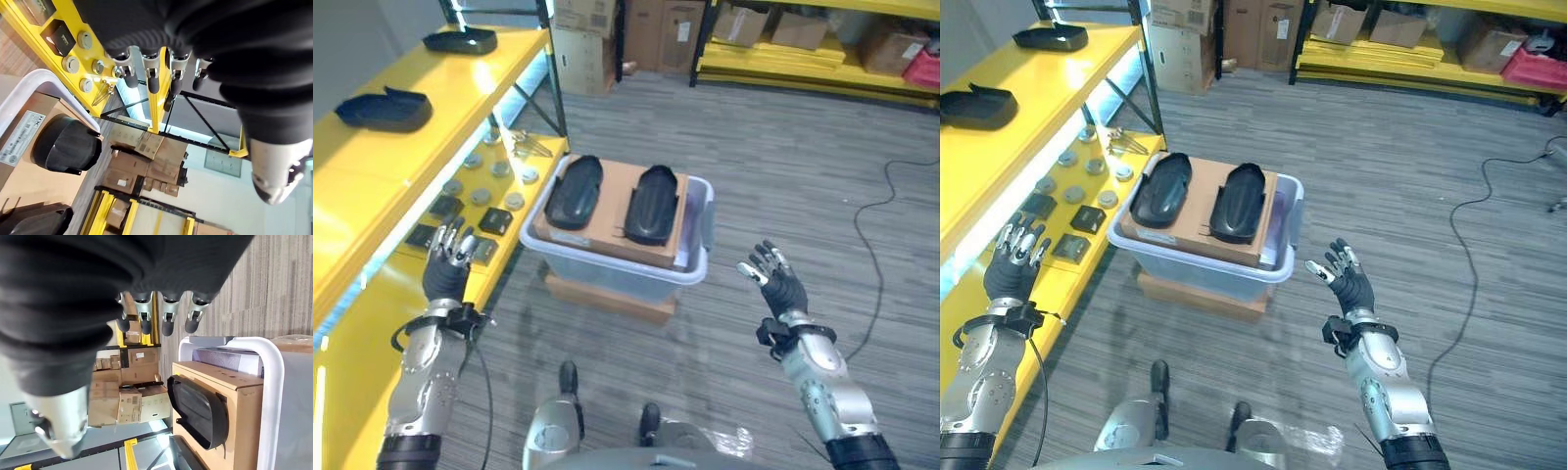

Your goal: Move parts from the plastic box to the shelf.

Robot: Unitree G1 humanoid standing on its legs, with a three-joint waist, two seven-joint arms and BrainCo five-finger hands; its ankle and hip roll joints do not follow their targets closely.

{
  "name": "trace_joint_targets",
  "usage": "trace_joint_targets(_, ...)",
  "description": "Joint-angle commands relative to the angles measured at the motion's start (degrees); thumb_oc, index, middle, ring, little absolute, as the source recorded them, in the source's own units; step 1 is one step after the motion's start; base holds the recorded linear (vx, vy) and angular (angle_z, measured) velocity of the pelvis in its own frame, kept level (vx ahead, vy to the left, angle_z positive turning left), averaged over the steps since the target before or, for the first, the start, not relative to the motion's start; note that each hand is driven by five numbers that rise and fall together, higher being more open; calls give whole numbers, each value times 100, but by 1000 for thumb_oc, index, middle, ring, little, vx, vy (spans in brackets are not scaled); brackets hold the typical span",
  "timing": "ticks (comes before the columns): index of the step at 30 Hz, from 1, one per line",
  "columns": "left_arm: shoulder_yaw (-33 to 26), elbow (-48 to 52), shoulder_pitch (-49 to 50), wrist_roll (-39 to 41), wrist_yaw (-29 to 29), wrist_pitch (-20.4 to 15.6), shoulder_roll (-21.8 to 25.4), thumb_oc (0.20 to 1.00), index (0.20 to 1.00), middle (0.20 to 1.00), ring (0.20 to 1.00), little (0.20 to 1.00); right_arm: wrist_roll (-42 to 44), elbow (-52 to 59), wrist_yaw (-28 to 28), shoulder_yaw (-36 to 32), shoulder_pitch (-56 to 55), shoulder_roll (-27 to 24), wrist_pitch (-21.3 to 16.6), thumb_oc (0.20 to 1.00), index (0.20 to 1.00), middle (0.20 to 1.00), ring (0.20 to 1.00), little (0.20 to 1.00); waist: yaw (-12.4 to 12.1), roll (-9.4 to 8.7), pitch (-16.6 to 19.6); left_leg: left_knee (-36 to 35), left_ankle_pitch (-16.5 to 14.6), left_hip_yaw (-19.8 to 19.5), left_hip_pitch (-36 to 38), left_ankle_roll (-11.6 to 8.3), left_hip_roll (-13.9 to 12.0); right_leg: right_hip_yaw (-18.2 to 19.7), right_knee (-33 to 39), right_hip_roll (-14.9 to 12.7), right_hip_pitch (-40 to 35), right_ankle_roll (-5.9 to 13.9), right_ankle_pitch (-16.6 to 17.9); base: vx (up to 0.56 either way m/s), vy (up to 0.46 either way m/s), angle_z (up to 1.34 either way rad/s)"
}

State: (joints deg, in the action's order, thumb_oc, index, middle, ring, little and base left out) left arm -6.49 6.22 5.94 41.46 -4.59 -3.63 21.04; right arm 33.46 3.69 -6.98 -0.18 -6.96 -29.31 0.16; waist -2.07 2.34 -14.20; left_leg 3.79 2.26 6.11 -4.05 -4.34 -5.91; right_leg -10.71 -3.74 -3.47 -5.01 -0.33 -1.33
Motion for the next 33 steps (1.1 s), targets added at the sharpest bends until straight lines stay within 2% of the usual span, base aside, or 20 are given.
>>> trace_joint_targets(1,-321,444,13,43,-2,-332,244,1000,1000,1000,1000,1000,-91,398,-247,5,107,-80,-431,1000,1000,1000,1000,1000,-131,-217,167,93,112,-177,64,-27,135,-610,398,-228,-24,631,159,128,159,-16)
trace_joint_targets(5,-376,444,29,92,185,-377,292,1000,1000,1000,1000,1000,-266,422,-259,1,79,-11,-302,1000,1000,1000,1000,1000,-134,-177,251,-52,35,-220,223,-9,244,-561,416,-265,-9,686,164,124,120,-6)
trace_joint_targets(8,-369,529,47,71,116,-323,294,1000,1000,1000,1000,1000,-535,405,-413,-3,47,29,-345,1000,1000,1000,1000,1000,-148,-164,299,-116,-8,-197,295,6,282,-550,465,-291,-18,722,188,136,88,-8)
trace_joint_targets(10,-319,541,22,40,172,-340,307,1000,1000,1000,1000,1000,-800,350,-737,-47,160,-8,-552,1000,1000,1000,1000,1000,-186,-156,307,-107,-32,-214,288,21,303,-546,494,-312,-17,747,221,156,70,2)
trace_joint_targets(13,-216,658,-50,72,309,-315,400,1000,1000,1000,1000,1000,-1281,238,-1558,-266,547,-188,-811,1000,1000,1000,1000,1000,-280,-127,274,-52,-66,-261,222,40,298,-583,480,-350,11,783,242,138,43,-7)
trace_joint_targets(16,-55,763,-251,135,381,-373,568,1000,1000,1000,1000,1000,-1765,-108,-2448,-508,1184,-598,-788,1000,1000,1000,1000,1000,-435,-86,193,138,-113,-331,-17,59,309,-660,404,-403,102,799,227,78,37,0)
trace_joint_targets(17,-55,759,-258,135,381,-375,567,1000,1000,1000,1000,1000,-1770,-117,-2456,-503,1195,-599,-792,1000,1000,1000,1000,1000,-435,-85,194,149,-117,-332,-30,60,308,-660,399,-403,111,799,226,-21,42,10)
trace_joint_targets(18,60,781,-471,296,329,-476,699,1000,1000,1000,1000,1000,-2060,-459,-2792,-562,1642,-816,-778,1000,1000,1000,1000,1000,-526,-62,88,309,-144,-398,-260,71,342,-683,337,-444,228,805,216,-99,13,12)
trace_joint_targets(21,178,736,-894,472,233,-693,865,1000,1000,1000,1000,1000,-2264,-970,-3077,-528,2376,-1168,-839,1000,1000,1000,1000,1000,-623,-49,-131,574,-184,-496,-709,82,398,-721,226,-487,497,809,202,-213,6,14)
trace_joint_targets(22,319,664,-1393,553,80,-851,1015,1000,1000,1000,1000,1000,-2411,-1650,-3350,-277,3208,-1509,-770,1000,1000,1000,1000,1000,-743,-73,-417,884,-204,-620,-1190,87,451,-777,61,-518,780,798,184,-307,-44,15)
trace_joint_targets(23,371,632,-1541,533,43,-920,1055,1000,1000,1000,1000,1000,-2336,-1928,-3468,-182,3471,-1601,-722,1000,1000,1000,1000,1000,-804,-95,-527,995,-204,-670,-1348,89,474,-811,9,-528,857,788,183,-272,-72,10)
trace_joint_targets(27,457,586,-1766,388,104,-1023,1158,1000,1000,1000,1000,1000,-2141,-2640,-3696,76,3941,-1693,-757,1000,1000,1000,1000,1000,-939,-141,-726,1227,-229,-791,-1658,103,536,-910,-79,-540,974,762,166,-52,-49,13)
trace_joint_targets(30,546,604,-1912,326,373,-1137,1261,1000,1000,1000,1000,1000,-1873,-3188,-3725,231,4233,-1690,-792,1000,1000,1000,1000,1000,-1047,-171,-873,1350,-237,-859,-1879,112,588,-1001,-42,-551,1003,747,183,-27,-38,20)
trace_joint_targets(32,639,606,-2024,247,755,-1228,1318,1000,1000,1000,1000,1000,-1784,-3504,-3789,361,4406,-1626,-756,1000,1000,1000,1000,1000,-1128,-157,-965,1389,-274,-872,-1950,113,617,-1018,3,-548,983,747,174,-13,14,33)
trace_joint_targets(33,793,648,-2141,-56,922,-1270,1334,1000,1000,1000,1000,1000,-1635,-3752,-3864,456,4521,-1565,-821,1000,1000,1000,1000,1000,-1144,-143,-1004,1362,-224,-880,-2010,121,637,-1052,54,-563,1000,744,209,-14,31,22)
